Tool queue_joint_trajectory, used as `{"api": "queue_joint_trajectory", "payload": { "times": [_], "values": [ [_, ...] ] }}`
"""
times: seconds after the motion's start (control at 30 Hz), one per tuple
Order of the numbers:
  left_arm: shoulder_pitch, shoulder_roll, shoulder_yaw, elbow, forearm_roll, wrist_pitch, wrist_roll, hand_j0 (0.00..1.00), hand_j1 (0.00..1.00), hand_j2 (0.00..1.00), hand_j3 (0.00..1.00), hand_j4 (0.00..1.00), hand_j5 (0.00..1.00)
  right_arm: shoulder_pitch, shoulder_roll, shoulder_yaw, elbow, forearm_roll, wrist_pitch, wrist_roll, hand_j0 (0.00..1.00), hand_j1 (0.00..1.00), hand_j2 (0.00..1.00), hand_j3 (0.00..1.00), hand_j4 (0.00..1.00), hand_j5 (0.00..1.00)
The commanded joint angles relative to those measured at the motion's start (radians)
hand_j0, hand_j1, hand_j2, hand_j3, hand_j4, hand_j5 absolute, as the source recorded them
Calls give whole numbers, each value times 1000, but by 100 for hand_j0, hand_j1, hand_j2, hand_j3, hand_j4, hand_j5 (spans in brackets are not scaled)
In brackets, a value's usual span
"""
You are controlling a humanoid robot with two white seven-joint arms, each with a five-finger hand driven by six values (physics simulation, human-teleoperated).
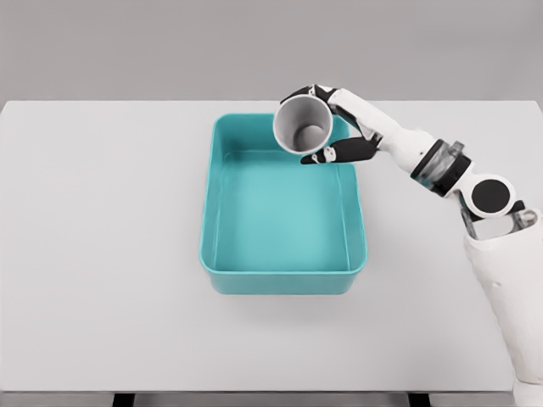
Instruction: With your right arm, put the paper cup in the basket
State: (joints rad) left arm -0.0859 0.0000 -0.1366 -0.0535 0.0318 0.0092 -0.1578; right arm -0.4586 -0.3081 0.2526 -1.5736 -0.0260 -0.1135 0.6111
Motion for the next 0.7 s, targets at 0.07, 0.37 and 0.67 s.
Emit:
{"api": "queue_joint_trajectory", "payload": {
  "times": [0.07, 0.37, 0.67],
  "values": [
    [0, 0, 0, 0, 0, 0, 0, 100, 100, 100, 100, 100, 100, -21, -6, 65, -2, 52, 2, 0, 64, 64, 64, 64, 64, 64],
    [0, 0, 0, 0, 0, -1, 0, 100, 100, 100, 100, 100, 100, -66, -54, 180, -5, 158, 8, 0, 64, 64, 64, 64, 64, 64],
    [0, 0, 0, 0, 0, 0, 0, 100, 100, 100, 100, 100, 100, -140, -103, 324, -2, 215, 52, 0, 64, 64, 64, 64, 64, 64]
  ]
}}
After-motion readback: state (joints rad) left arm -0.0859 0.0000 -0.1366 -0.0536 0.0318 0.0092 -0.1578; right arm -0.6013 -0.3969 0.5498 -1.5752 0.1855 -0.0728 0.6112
